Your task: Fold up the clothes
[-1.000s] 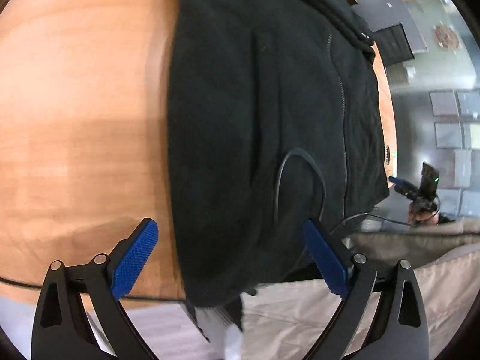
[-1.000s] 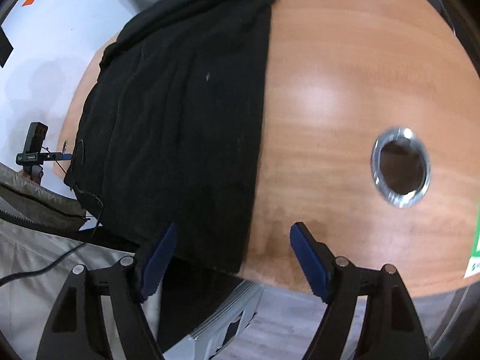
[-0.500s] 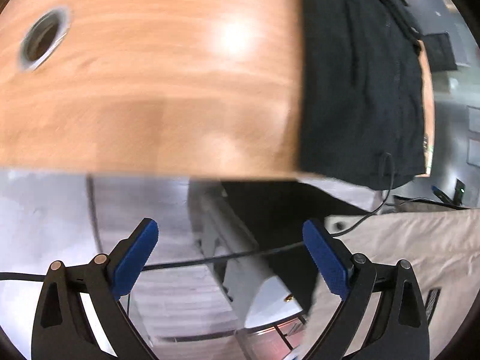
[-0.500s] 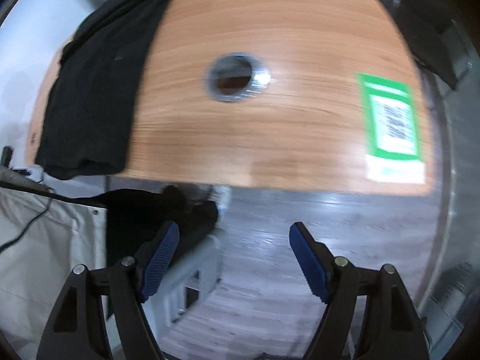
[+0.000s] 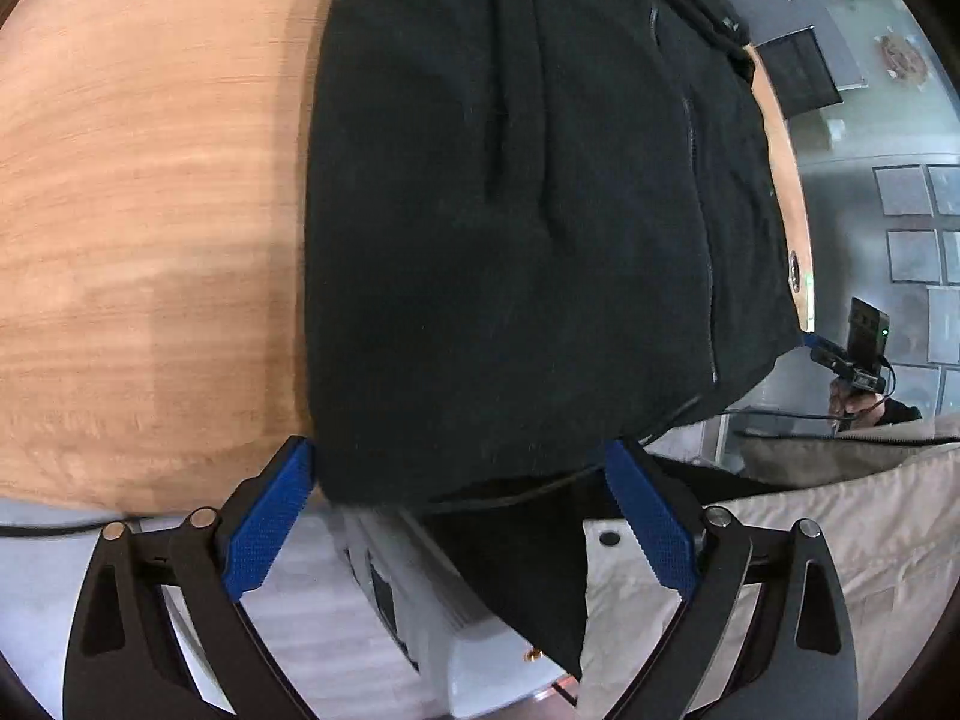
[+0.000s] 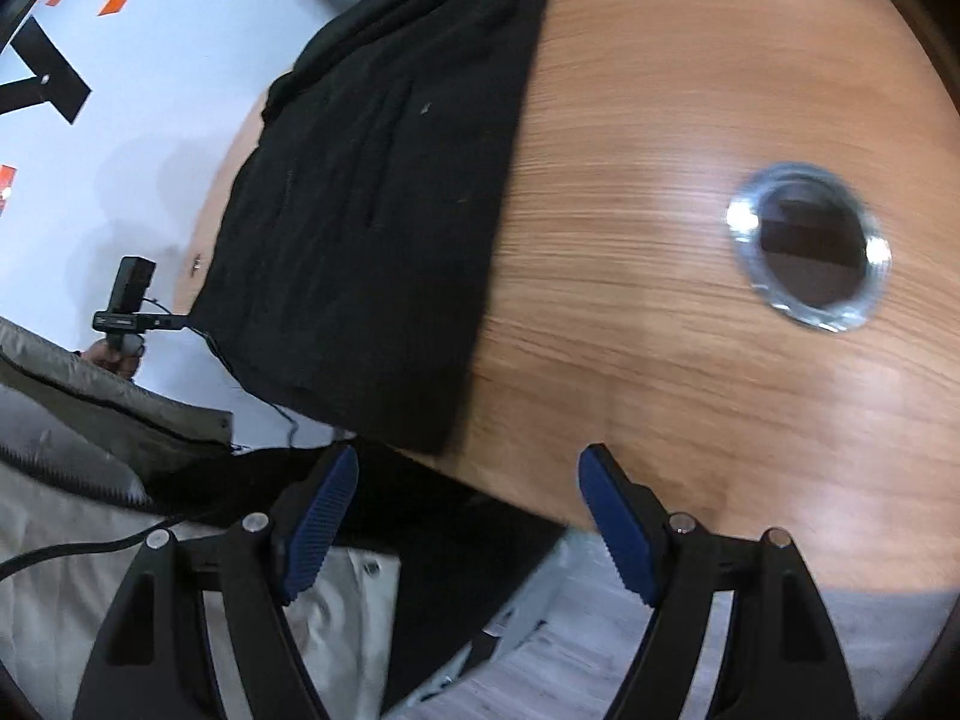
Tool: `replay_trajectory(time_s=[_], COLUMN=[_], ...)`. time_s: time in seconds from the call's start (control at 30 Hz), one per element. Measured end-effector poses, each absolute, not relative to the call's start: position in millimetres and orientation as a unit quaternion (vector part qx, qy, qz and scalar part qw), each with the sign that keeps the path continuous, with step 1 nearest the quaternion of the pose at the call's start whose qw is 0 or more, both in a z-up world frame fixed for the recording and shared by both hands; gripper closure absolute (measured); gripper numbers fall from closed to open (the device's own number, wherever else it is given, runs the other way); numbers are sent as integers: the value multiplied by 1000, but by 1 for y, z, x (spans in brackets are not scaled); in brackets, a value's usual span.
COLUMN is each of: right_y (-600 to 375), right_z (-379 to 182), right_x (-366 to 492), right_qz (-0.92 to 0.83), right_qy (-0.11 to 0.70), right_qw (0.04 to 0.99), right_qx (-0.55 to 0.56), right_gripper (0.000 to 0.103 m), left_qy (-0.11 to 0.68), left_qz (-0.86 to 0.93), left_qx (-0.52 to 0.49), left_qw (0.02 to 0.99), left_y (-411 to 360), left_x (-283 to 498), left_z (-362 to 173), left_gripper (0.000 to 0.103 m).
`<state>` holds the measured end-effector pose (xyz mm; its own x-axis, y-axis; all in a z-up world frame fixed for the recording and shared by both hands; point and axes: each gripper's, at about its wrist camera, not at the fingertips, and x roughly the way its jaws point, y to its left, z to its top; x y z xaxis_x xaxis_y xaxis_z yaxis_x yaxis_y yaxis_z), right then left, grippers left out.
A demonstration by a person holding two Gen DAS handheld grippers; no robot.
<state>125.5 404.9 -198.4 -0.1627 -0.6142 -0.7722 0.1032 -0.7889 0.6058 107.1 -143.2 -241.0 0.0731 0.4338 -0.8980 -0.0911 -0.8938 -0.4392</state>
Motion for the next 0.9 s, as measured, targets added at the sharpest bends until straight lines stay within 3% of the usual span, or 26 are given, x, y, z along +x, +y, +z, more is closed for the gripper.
replay_trajectory(time_s=[0.37, 0.43, 0.7, 0.77, 0.83, 0.87, 0.9], right_y=[388, 382, 380, 379, 377, 376, 373], right_z=[-212, -215, -221, -225, -228, -229, -228], right_x=[106, 104, 104, 102, 100, 98, 96], right_qz=[-738, -735, -706, -698, -689, -688, -687], right_qy=[-247, -260, -289, -291, -288, -281, -273], right_qw=[271, 276, 285, 285, 287, 289, 292], right_qx=[566, 562, 580, 589, 599, 603, 607], right_gripper=[27, 31, 63, 66, 77, 81, 84], left_qy=[-128, -125, -101, -128, -156, -171, -184], left_qz=[697, 696, 674, 670, 660, 651, 643], left_qx=[-671, -672, -698, -701, -709, -715, -720], left_qw=[216, 219, 221, 208, 195, 188, 185], left_y=[-143, -142, -123, -130, -137, -141, -143], left_x=[84, 84, 92, 88, 84, 82, 81], left_z=[-235, -240, -247, -247, -250, -252, -255], left_gripper=[6, 6, 10, 22, 61, 63, 73])
